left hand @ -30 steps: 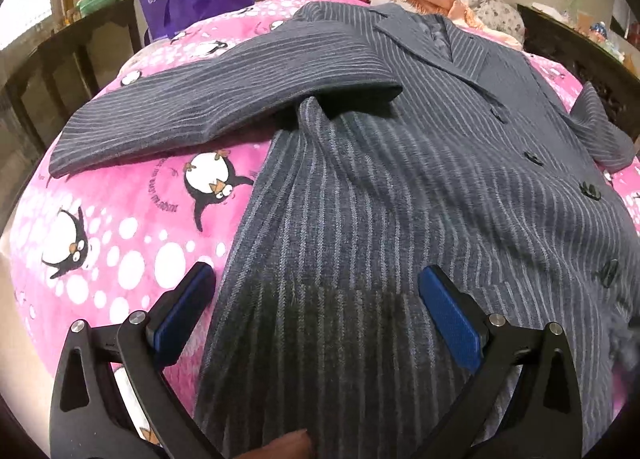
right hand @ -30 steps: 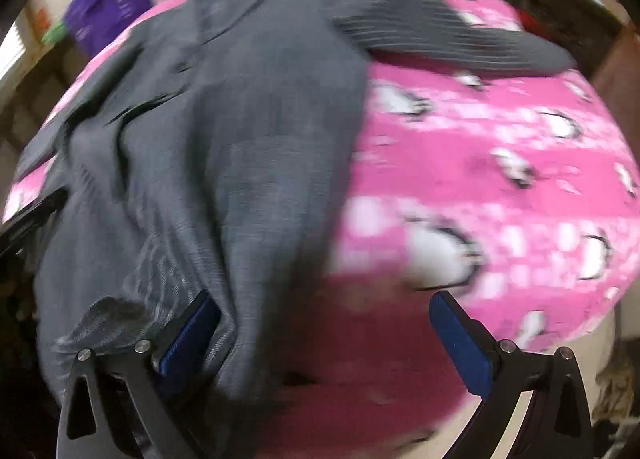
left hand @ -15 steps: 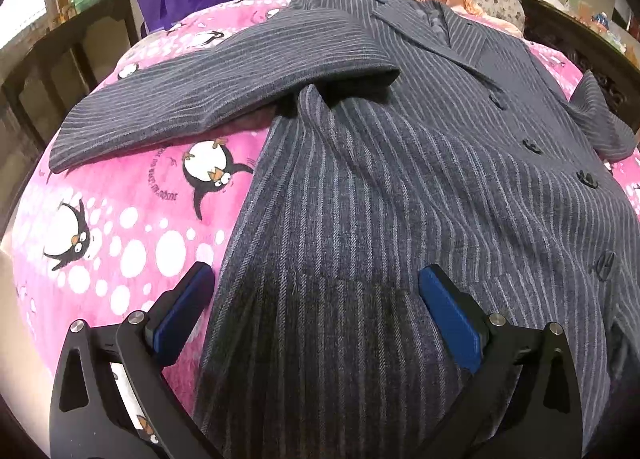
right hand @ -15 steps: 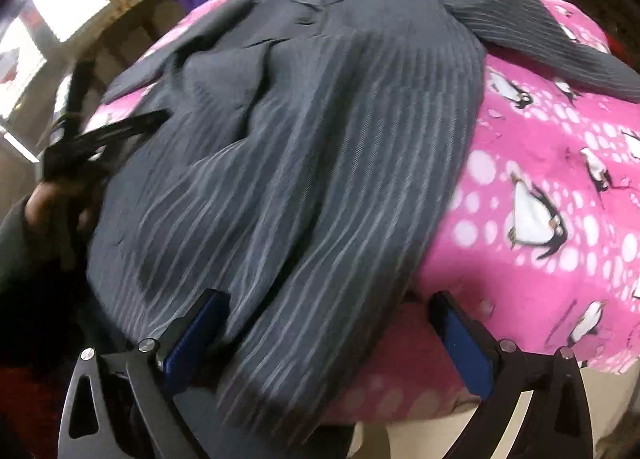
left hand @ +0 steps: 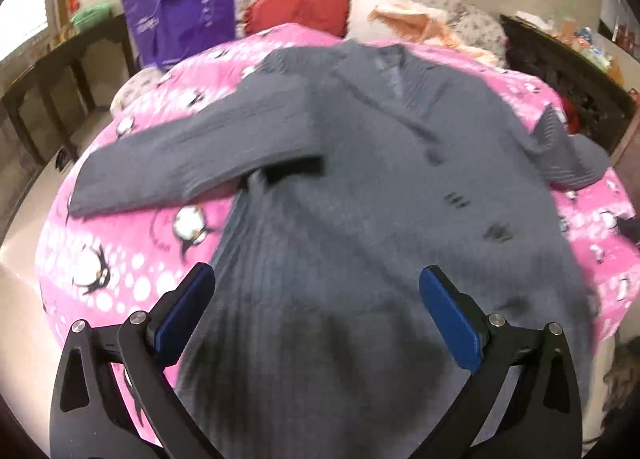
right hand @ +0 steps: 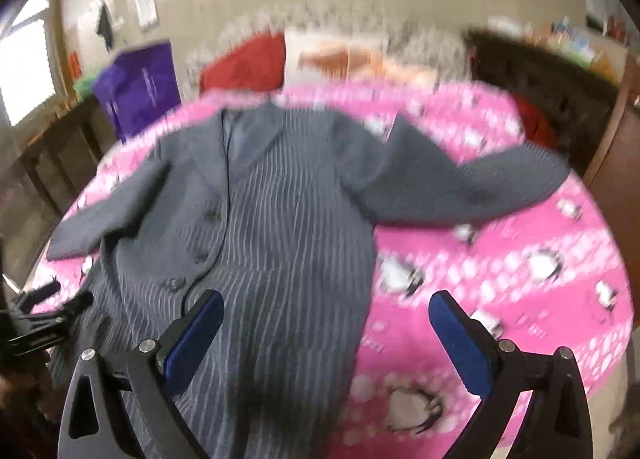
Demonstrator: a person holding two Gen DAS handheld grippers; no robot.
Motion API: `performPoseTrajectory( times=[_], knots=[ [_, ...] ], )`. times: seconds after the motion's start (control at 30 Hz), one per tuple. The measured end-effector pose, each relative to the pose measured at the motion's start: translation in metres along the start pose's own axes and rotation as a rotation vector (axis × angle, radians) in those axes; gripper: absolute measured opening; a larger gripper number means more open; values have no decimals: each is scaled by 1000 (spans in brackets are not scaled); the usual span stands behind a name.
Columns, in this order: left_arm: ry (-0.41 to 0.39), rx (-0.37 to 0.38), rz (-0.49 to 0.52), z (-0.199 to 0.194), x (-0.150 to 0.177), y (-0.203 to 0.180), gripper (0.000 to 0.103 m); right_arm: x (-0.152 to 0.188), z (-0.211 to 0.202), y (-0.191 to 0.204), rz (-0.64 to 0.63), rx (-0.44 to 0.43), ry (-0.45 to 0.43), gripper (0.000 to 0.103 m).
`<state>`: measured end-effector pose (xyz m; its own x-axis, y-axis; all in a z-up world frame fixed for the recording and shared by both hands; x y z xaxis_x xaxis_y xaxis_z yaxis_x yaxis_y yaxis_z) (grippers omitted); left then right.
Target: Fold large clothes
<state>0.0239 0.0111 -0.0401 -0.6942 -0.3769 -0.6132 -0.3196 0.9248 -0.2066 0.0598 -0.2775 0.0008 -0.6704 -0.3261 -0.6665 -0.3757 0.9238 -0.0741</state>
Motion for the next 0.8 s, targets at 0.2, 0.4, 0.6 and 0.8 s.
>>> performPoseTrajectory(
  times=[0.2, 0.4, 0.6, 0.8],
  knots=[
    [62, 20, -39, -4, -12, -24, 102, -6, 12, 1, 37, 45, 49, 98],
    [79, -75, 2, 0, -7, -26, 102, 8, 3, 3, 89, 42, 48, 93],
    [61, -29, 27, -21, 2, -21, 102, 24, -21, 14, 98, 97, 22, 93],
    [16, 20, 6, -55, 8, -14, 102, 25, -55, 34, 59, 131, -18, 93]
  ],
)
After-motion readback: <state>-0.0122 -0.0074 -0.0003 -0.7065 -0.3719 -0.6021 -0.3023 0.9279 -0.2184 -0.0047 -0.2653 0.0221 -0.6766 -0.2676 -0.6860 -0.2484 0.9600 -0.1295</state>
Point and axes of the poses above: each gripper's, at about its wrist camera, not at the fingertips, and z roughly the way its jaws point, y to its left, x to its underside, the point moved 4 cm from there along z, roughly the way its jaws point, and after that the axes turned 14 degrees about -z, right-handed, at the moved point
